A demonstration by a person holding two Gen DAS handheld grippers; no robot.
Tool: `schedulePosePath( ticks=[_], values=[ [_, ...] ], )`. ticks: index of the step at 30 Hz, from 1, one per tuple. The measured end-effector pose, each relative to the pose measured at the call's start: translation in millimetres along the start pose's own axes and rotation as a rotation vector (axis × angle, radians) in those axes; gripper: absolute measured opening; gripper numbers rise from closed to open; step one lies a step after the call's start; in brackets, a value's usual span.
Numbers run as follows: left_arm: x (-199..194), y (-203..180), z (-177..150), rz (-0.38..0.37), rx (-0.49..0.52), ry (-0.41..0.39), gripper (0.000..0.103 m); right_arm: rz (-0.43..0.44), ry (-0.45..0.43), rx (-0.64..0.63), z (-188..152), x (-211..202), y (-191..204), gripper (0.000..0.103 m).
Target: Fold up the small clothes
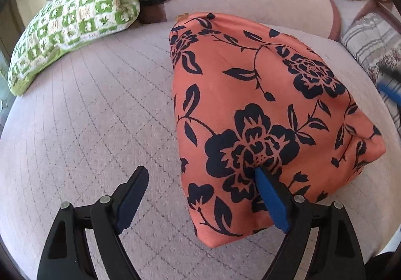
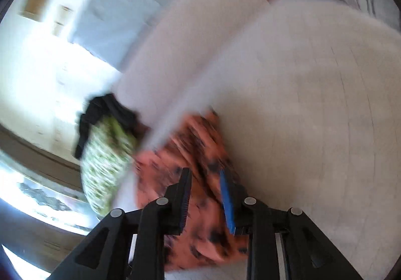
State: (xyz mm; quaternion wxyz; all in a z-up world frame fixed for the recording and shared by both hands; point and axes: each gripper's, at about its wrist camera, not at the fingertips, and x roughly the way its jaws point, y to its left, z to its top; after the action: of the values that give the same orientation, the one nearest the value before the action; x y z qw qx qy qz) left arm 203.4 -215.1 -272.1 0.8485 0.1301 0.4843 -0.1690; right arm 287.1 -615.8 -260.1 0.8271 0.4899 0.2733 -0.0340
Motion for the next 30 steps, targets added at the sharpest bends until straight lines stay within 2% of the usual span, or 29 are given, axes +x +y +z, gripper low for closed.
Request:
schedulePosePath(
  ticks=[3,8,12,14,15,18,21,26,28,30],
  values=[
    [0.1,3.7,-3.7,-0.014,0.001,-0.003,0.087,0.028,0.058,-0.094,9.9,30.7,23.8,0.026],
    [1.8,12.7,-7.5,-0.077,-0.032,0.007,0.088,0.092,0.204,-0.042,22.1,103.6,36.9,0.027],
    [5.6,17.3,-10.0,-0.114,-0.062,0.018,0.089,0.013,0.252,-0.04,26.9,146.2,32.3,0.026],
    [6.6,16.8,-11.0,-0.118,-0.047,0.02,0.09,-0.168,0.262,-0.078,28.3,172.8,23.2,0.026],
    [7.9,15.1,-11.6,-0.119,-0.032,0.025,0.09,-0.165,0.269,-0.048,27.8,183.6,10.4,0.024],
    [7.0,16.9,-8.7,-0.108,-0.032,0.036,0.093,-0.114,0.261,0.01,31.0,178.6,4.1,0.023],
    [-1.9,28.4,-1.2,-0.133,-0.07,0.043,0.093,-0.09,0.229,-0.007,30.1,148.5,15.2,0.028],
    [-45.1,44.3,0.1,-0.079,-0.107,-0.1,0.093,-0.016,0.268,-0.027,9.8,102.7,20.8,0.028],
    [-49.7,47.5,1.8,-0.068,-0.13,-0.105,0.093,-0.023,0.282,-0.045,-6.0,88.0,23.4,0.028],
    [-40.2,43.0,0.3,-0.02,-0.105,-0.057,0.093,-0.079,0.29,-0.067,-22.7,77.5,21.5,0.028]
  ],
)
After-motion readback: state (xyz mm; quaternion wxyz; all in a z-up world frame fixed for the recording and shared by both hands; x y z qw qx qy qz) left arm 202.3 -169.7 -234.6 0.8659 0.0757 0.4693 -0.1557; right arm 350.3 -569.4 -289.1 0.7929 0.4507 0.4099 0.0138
